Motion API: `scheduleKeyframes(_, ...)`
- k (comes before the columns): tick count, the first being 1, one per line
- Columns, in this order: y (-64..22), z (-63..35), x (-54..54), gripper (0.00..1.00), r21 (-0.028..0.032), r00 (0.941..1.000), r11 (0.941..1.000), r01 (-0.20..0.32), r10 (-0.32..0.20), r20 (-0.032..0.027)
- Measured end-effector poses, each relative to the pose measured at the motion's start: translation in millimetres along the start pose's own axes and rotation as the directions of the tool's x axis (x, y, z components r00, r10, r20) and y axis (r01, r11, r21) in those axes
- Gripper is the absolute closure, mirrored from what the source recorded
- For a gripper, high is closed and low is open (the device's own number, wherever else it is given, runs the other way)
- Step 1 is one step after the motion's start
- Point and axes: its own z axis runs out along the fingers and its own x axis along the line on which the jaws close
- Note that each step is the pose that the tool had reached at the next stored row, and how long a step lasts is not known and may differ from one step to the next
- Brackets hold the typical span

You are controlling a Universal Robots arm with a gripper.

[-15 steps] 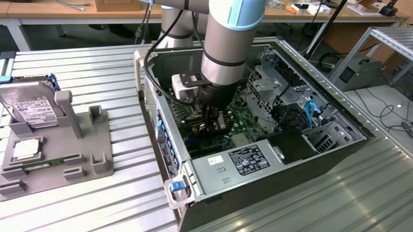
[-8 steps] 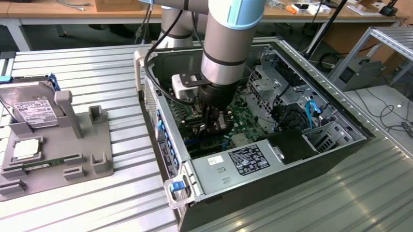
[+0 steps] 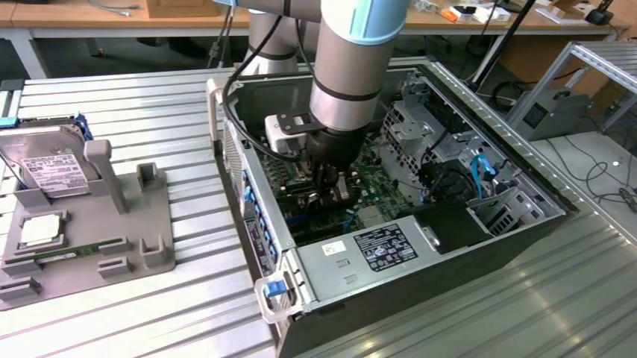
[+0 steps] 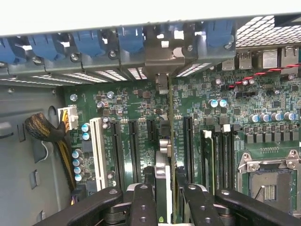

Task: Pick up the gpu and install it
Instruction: 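Insert the gpu into the slot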

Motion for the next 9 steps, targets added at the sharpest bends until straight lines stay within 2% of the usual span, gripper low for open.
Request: scheduleKeyframes(9, 0.1, 0.0, -2.9, 0.73, 0.0000, 1.0000, 1.0000, 0.000, 0.000, 0.0017)
